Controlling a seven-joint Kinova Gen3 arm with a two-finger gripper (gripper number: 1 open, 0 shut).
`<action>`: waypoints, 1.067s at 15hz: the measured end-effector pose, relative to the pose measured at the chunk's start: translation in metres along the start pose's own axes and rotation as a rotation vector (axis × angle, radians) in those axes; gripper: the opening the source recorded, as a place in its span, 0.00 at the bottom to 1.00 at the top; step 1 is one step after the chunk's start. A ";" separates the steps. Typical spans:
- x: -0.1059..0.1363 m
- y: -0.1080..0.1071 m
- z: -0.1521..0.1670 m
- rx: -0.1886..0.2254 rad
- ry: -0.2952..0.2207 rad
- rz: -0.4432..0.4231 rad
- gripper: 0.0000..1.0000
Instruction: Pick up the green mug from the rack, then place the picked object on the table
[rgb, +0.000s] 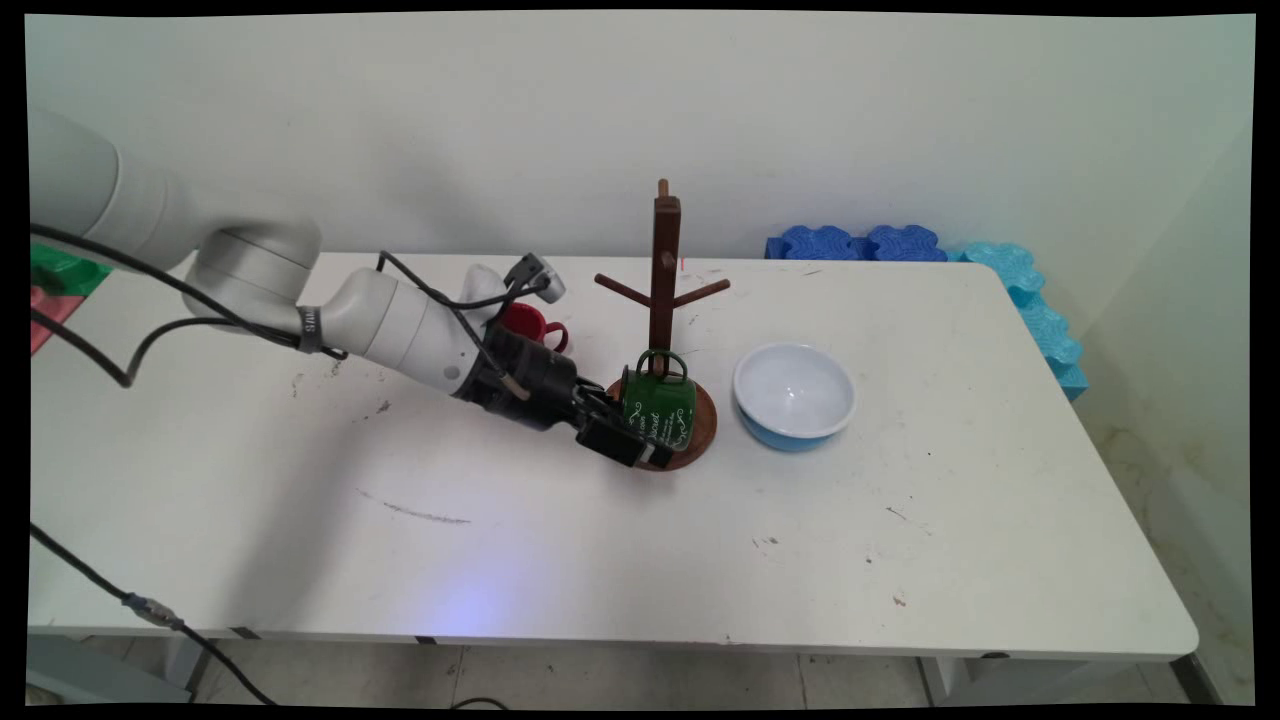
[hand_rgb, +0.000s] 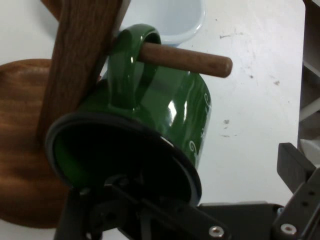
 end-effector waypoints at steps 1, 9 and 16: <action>0.001 0.000 0.002 -0.001 0.001 -0.001 1.00; 0.003 -0.002 0.012 -0.006 0.015 -0.019 0.00; 0.003 -0.002 0.013 -0.011 0.017 -0.027 0.00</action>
